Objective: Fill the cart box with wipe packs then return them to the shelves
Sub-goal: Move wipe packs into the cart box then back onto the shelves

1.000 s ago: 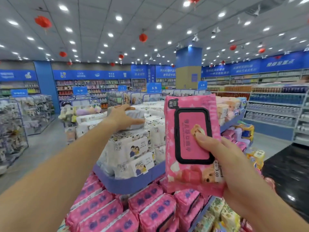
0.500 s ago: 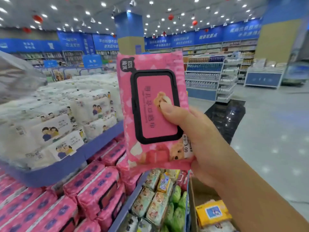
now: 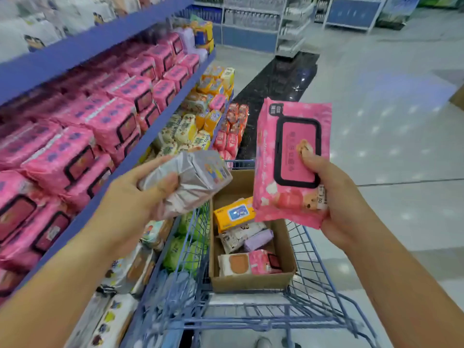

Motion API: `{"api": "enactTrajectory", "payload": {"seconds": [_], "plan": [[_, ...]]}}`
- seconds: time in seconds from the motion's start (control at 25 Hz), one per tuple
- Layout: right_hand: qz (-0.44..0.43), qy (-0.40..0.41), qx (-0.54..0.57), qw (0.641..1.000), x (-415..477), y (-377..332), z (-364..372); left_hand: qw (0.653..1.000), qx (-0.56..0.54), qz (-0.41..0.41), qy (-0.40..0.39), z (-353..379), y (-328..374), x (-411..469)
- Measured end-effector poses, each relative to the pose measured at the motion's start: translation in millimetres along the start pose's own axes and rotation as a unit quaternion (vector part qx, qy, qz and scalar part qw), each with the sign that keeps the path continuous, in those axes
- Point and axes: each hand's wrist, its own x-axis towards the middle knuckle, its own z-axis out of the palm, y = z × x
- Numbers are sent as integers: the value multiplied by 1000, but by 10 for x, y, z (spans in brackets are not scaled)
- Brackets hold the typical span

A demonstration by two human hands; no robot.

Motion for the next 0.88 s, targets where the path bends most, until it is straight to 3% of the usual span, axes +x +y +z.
{"api": "enactTrajectory", "payload": {"seconds": [0.24, 0.44, 0.68, 0.76, 0.88], "plan": [[181, 89, -46, 978, 677, 1191, -1215, 978, 133, -152, -59, 969, -1811, 315], [275, 107, -98, 951, 1273, 2237, -1416, 946, 259, -173, -90, 1211, -2921, 532], [320, 178, -143, 919, 2099, 3392, -1466, 918, 335, -163, -136, 1269, -4029, 881], [337, 197, -107, 914, 2343, 3756, -1582, 919, 328, -172, -132, 1297, -4358, 889], [377, 155, -113, 906, 2520, 4104, -1675, 893, 362, -213, -163, 1307, -4717, 774]]}}
